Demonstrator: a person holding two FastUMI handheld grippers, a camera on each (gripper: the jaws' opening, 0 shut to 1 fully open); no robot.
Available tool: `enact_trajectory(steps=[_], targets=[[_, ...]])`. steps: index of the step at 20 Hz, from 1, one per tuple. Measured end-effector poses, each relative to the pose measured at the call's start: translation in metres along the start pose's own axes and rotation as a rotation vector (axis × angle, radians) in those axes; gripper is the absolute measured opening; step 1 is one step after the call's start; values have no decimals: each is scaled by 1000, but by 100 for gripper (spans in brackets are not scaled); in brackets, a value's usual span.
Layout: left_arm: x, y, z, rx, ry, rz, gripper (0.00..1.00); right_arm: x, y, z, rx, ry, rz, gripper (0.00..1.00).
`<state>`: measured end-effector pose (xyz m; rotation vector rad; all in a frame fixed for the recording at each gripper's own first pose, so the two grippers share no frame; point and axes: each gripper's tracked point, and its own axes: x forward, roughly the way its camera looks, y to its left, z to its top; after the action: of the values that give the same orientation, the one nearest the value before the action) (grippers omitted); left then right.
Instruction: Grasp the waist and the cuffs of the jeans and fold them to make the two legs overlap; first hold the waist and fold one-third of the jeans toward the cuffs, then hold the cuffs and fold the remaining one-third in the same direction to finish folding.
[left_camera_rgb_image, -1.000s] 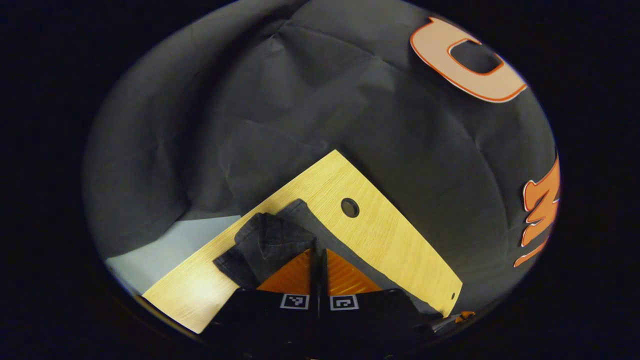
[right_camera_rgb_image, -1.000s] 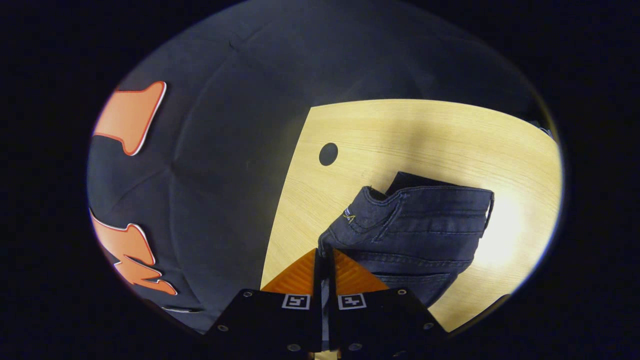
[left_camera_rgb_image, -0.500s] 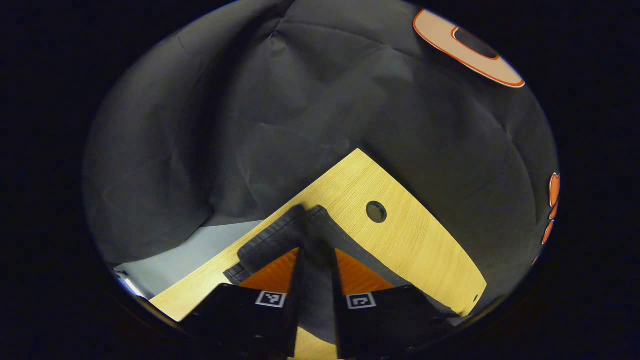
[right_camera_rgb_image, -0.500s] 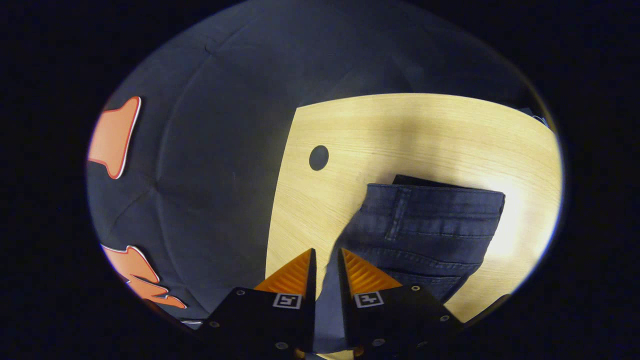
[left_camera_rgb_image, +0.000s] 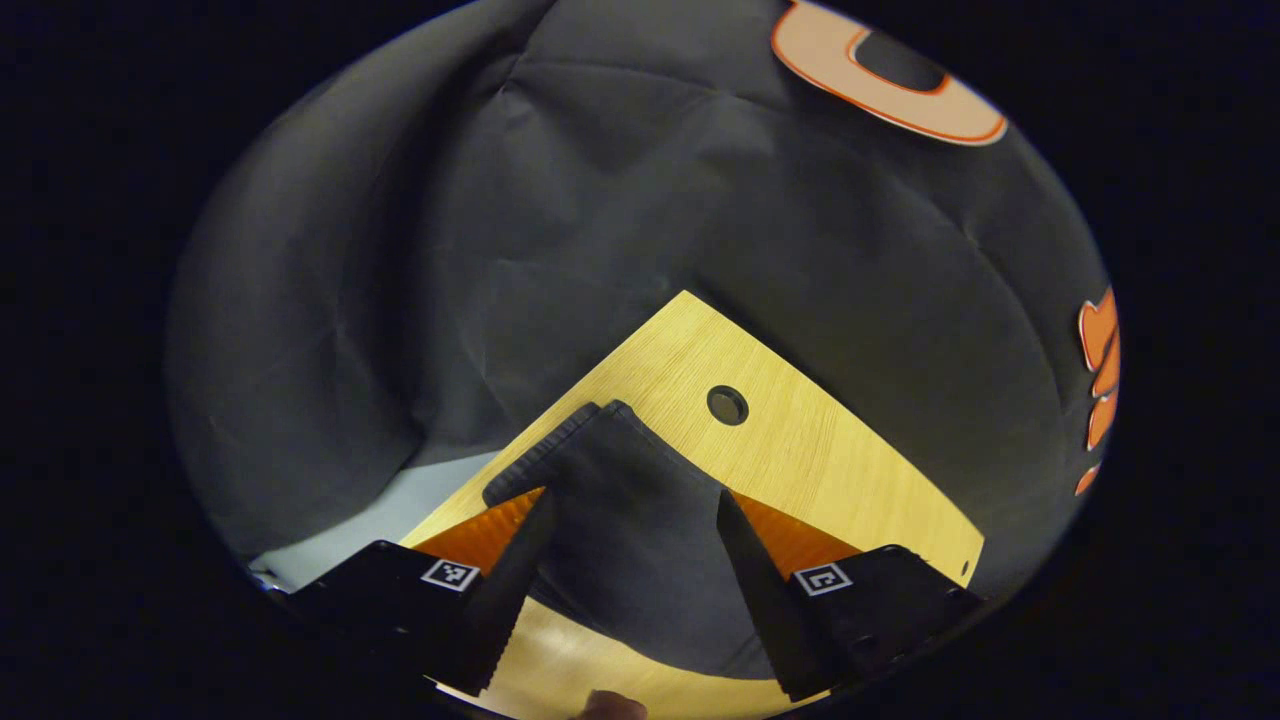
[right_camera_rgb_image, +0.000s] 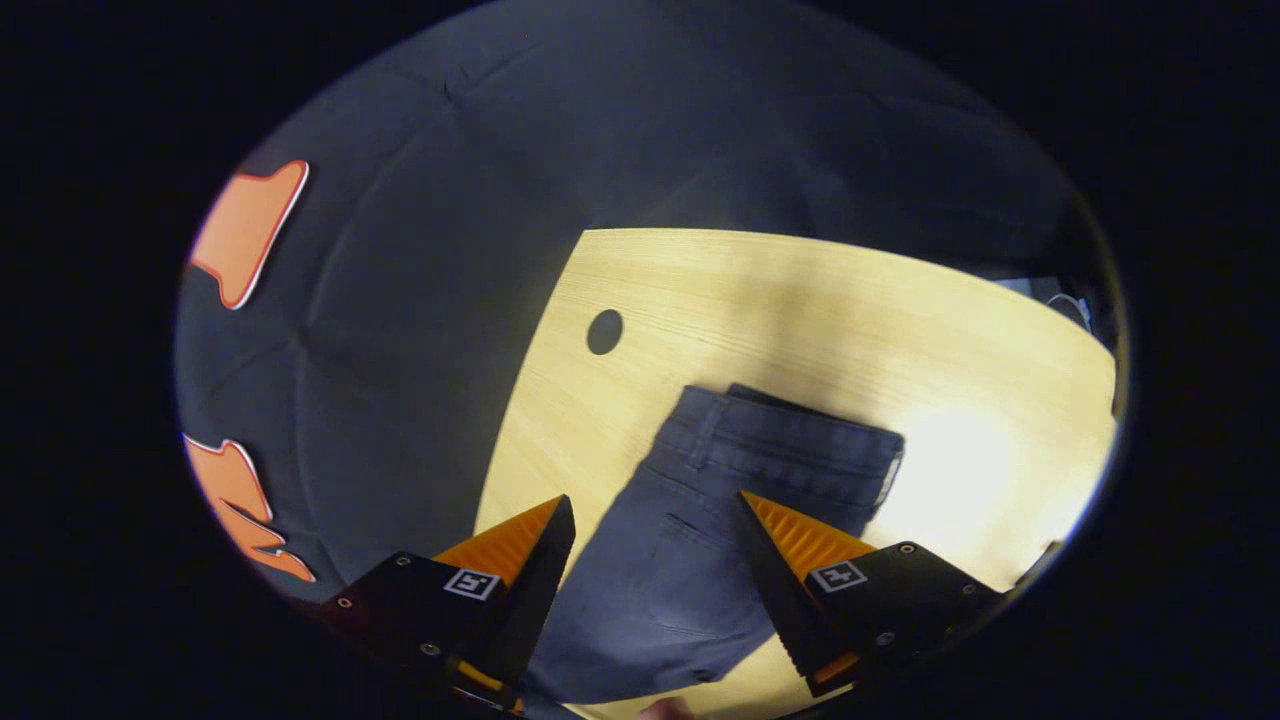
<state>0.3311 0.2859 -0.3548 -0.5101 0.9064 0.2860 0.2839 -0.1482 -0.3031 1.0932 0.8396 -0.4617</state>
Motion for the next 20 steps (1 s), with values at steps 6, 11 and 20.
enact_trajectory(steps=[6,11,20], targets=[[13,-7,-36,131,49,-40,98,-10,-59,-4,-57,14,-171,99],[26,1,-61,175,71,-47,98,7,-84,-14,-4,72,-193,99],[23,-4,-47,145,87,-18,98,38,-93,-22,-10,121,-200,92]])
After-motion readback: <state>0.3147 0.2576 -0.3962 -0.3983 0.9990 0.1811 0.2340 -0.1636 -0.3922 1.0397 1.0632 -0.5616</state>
